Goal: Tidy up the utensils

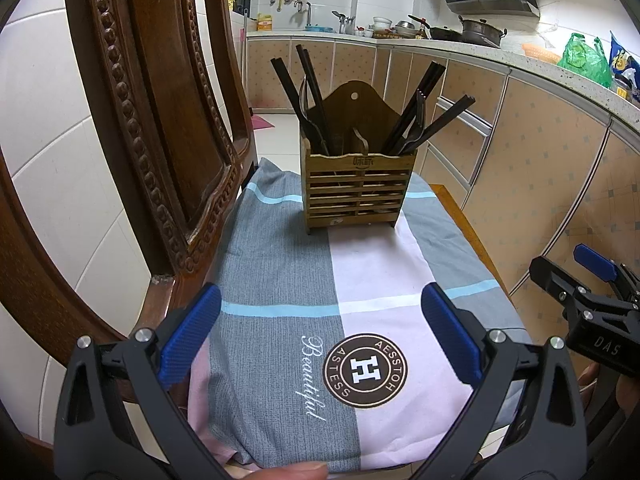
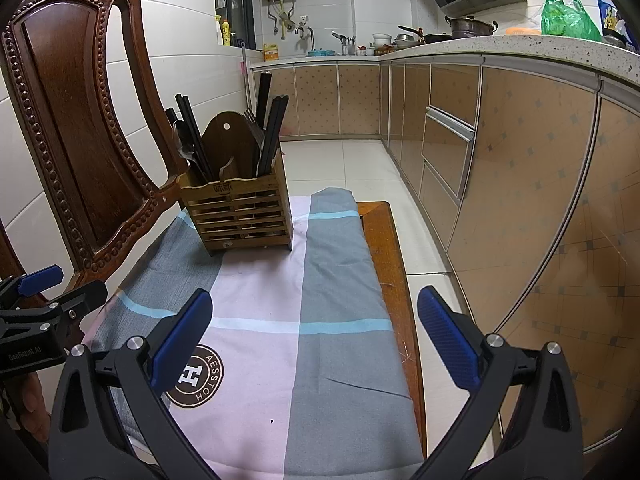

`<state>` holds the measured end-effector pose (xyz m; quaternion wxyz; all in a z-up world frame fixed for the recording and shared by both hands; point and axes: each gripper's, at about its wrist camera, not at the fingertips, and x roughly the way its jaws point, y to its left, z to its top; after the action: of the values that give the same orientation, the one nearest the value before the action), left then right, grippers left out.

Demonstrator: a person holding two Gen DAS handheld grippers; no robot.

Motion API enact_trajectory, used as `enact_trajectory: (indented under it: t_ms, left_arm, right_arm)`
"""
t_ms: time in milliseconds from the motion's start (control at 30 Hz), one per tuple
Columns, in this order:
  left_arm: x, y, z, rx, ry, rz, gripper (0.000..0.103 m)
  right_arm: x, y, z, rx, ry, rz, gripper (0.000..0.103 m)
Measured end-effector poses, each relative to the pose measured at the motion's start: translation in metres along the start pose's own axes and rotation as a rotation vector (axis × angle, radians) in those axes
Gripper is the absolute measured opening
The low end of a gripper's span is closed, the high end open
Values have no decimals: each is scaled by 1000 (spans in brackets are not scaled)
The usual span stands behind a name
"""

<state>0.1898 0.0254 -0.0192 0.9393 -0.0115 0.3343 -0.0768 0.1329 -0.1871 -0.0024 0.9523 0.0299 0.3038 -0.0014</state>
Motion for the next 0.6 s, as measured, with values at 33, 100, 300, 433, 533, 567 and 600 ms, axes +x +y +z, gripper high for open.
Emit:
enact_trajectory:
  t_ms: [33, 100, 300, 433, 533, 567, 600]
  left_arm:
    - [0, 0, 0, 0, 0, -1, 99]
    - [-1, -1, 0, 1, 0, 0, 99]
    - [-1, -1, 0, 0, 2, -2, 99]
    - [0, -1, 0, 0, 4, 0, 99]
    - [0, -1, 0, -3, 4, -1, 99]
    - [0, -1, 0, -2, 5, -1, 99]
    - [0, -2, 0, -2, 4, -1, 99]
  right_arm:
    - [0, 1, 0, -2, -1, -1, 100]
    - [0, 0, 0, -2, -2, -1, 100]
    - [1, 0, 0, -1, 0, -1, 100]
    - [1, 0, 0, 0, 0, -2, 100]
    - [1, 0, -1, 0, 1, -2, 100]
    - [1, 0, -1, 0, 1, -2, 100]
    - [1, 0, -1, 0, 1, -1, 100]
